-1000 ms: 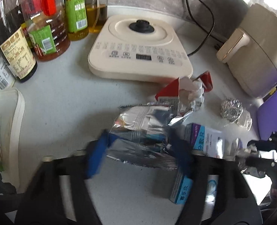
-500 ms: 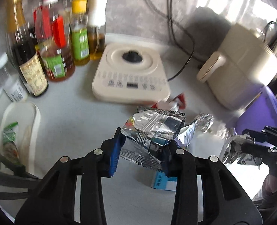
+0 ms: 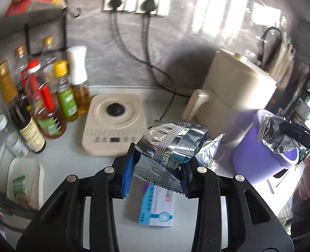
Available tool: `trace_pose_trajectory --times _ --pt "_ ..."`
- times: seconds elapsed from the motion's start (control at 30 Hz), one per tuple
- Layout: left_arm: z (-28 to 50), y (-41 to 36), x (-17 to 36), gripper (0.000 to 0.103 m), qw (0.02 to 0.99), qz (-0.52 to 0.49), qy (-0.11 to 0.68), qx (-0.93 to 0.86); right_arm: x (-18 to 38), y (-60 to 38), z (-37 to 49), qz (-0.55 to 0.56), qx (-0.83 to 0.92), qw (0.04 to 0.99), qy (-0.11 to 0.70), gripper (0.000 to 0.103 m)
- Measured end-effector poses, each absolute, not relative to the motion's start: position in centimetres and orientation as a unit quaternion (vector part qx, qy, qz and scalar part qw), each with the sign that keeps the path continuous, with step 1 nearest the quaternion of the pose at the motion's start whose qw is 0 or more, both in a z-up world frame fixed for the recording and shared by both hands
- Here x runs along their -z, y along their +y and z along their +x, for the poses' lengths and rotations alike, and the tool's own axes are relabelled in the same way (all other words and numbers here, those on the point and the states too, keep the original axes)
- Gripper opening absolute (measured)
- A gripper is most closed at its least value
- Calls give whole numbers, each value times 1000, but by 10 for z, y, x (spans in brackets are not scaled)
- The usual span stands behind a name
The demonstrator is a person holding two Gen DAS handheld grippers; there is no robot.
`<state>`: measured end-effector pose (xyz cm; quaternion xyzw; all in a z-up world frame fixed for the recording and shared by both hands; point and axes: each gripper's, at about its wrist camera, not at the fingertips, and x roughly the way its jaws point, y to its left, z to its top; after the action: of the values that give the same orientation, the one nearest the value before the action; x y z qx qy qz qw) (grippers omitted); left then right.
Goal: Collect trash
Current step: 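Carry both silver wrappers to the purple bucket and release them inside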
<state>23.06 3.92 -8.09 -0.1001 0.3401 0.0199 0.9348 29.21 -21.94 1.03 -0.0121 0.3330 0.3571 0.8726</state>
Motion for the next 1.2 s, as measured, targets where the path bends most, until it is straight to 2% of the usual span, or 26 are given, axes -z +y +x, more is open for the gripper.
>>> trace_pose_trajectory --times 0.27,0.3,0.37,0.4,0.5,0.63,1.1,1.2 --pt "251 -2 67 37 939 -75 332 38 -22 -278 293 17 -276 909 313 31" --pt "254 -6 66 37 939 -73 332 45 -23 -289 293 25 -255 916 308 35" --pt "260 -18 62 37 939 -69 330 61 -24 -306 294 40 -215 928 301 63" --pt "262 -24 60 37 939 -66 329 70 -24 -316 293 48 -191 935 296 80" --pt "269 -43 53 37 939 -57 326 94 -24 -337 291 64 -158 940 297 81" --pt "280 -69 47 37 937 -41 322 128 -23 -364 276 70 -118 947 291 88" --pt "315 -167 39 37 916 11 324 235 -16 -445 216 111 -11 949 294 89" --pt "321 -187 38 42 915 16 318 249 -17 -461 201 120 14 949 291 89"
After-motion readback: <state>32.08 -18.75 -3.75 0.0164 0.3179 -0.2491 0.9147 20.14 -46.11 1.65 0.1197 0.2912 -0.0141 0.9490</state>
